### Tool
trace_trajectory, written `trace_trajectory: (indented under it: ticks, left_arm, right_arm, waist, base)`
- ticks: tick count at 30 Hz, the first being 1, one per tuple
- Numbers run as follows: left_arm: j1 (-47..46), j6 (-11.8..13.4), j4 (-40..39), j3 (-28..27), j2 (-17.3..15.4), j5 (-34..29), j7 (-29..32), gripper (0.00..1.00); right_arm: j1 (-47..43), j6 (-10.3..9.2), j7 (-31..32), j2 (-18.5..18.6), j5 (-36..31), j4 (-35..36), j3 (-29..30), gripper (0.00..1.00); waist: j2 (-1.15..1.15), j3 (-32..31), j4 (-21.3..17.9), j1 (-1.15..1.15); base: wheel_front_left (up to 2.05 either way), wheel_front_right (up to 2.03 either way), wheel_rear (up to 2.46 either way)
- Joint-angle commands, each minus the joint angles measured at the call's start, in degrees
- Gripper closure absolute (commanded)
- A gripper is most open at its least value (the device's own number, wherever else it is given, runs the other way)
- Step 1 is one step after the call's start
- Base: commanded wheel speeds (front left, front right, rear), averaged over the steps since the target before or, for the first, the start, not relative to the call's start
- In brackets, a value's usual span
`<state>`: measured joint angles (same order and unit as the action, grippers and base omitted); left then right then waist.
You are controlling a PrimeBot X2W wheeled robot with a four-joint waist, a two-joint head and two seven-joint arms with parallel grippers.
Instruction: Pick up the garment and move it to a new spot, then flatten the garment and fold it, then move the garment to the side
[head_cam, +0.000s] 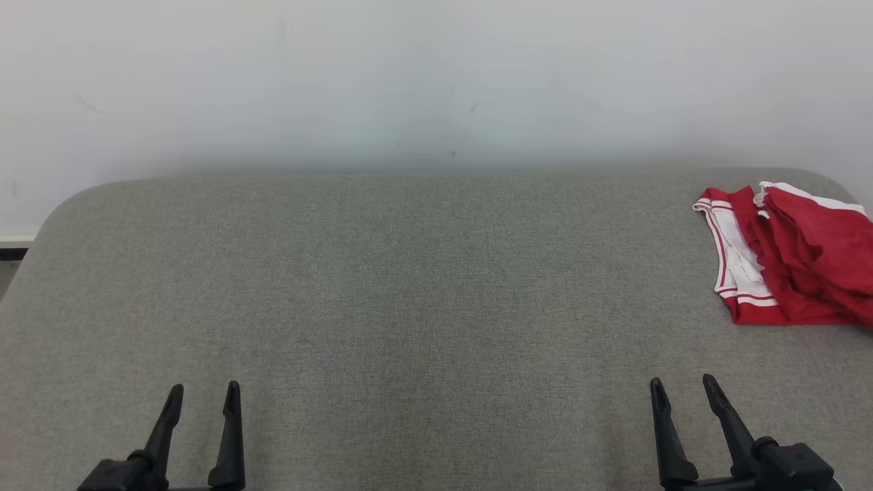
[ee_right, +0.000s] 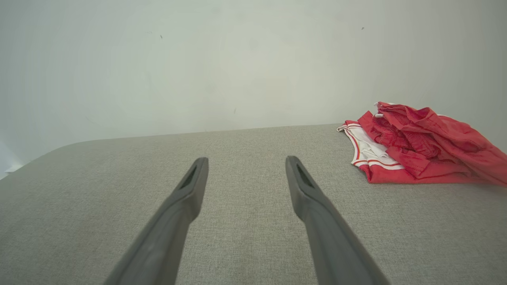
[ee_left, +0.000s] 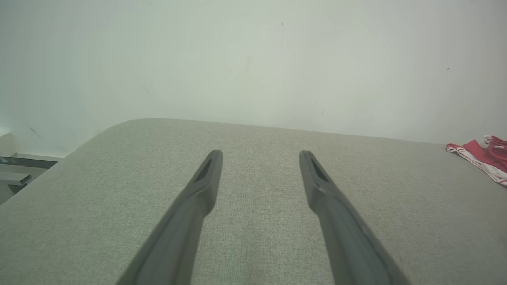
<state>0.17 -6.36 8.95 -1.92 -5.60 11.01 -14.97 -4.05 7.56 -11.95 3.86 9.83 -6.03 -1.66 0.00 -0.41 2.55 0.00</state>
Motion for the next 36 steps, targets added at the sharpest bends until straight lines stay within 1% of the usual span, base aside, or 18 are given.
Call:
trace_trajectory:
  ticks: [1, 2, 5, 8, 9, 15, 17, 36]
  left_arm:
    - [0.4, 0.1, 0.2, -0.4, 0.3, 0.1, -0.2, 0.0]
    - [0.0, 0.0, 0.2, -0.2, 0.2, 0.0, 0.0, 1.0]
    - [0.4, 0.0, 1.8, -0.2, 0.6, 0.3, 0.4, 1.0]
    - [-0.1, 0.0, 2.5, -0.7, 0.7, 3.2, 1.6, 1.0]
    - [-0.1, 0.0, 2.5, -0.7, 0.7, 3.2, 1.6, 1.0]
    - [-0.7, -0.1, 2.6, -1.0, 0.9, 9.8, 3.3, 1.0]
    - [-0.8, -0.2, 2.6, -1.1, 0.9, 13.0, 4.0, 1.0]
    - [-2.3, -0.4, 3.1, -1.9, 1.4, 30.5, 8.3, 1.0]
  right_arm:
    - [0.1, -0.16, -0.3, -0.2, 0.1, -0.2, -0.1, 0.0]
    - [0.1, 0.0, 0.0, 0.0, 0.0, -0.3, -0.1, 1.0]
    - [-0.5, 0.0, 0.2, 0.0, 0.3, -1.7, -0.3, 1.0]
    - [-0.4, 0.0, 0.7, 0.0, 3.5, -1.9, -0.2, 1.0]
    - [-0.4, 0.0, 0.7, 0.0, 3.5, -1.9, -0.2, 1.0]
    - [0.6, -0.01, 1.9, 0.3, 10.6, -2.5, 0.2, 1.0]
    - [1.1, -0.01, 2.5, 0.4, 13.9, -2.7, 0.3, 1.0]
    - [3.6, -0.03, 5.9, 0.7, 32.1, -4.0, 1.5, 1.0]
  waist:
    - [0.0, 0.0, -0.1, 0.0]
    - [0.0, 0.0, -0.1, 0.0]
    - [0.0, 0.0, -0.1, 0.0]
    - [0.0, 0.0, -0.1, 0.0]
    - [0.0, 0.0, -0.1, 0.0]
    - [0.0, 0.0, -0.2, 0.0]
    - [0.0, 0.0, -0.3, 0.0]
    - [0.0, 0.1, -0.7, 0.0]
  base:
    - [0.0, 0.0, 0.0]
    - [0.0, 0.0, 0.0]
    - [0.0, 0.0, 0.0]
    - [0.0, 0.0, 0.0]
    - [0.0, 0.0, 0.0]
    - [0.0, 0.0, 0.0]
    - [0.0, 0.0, 0.0]
    - [0.0, 0.0, 0.0]
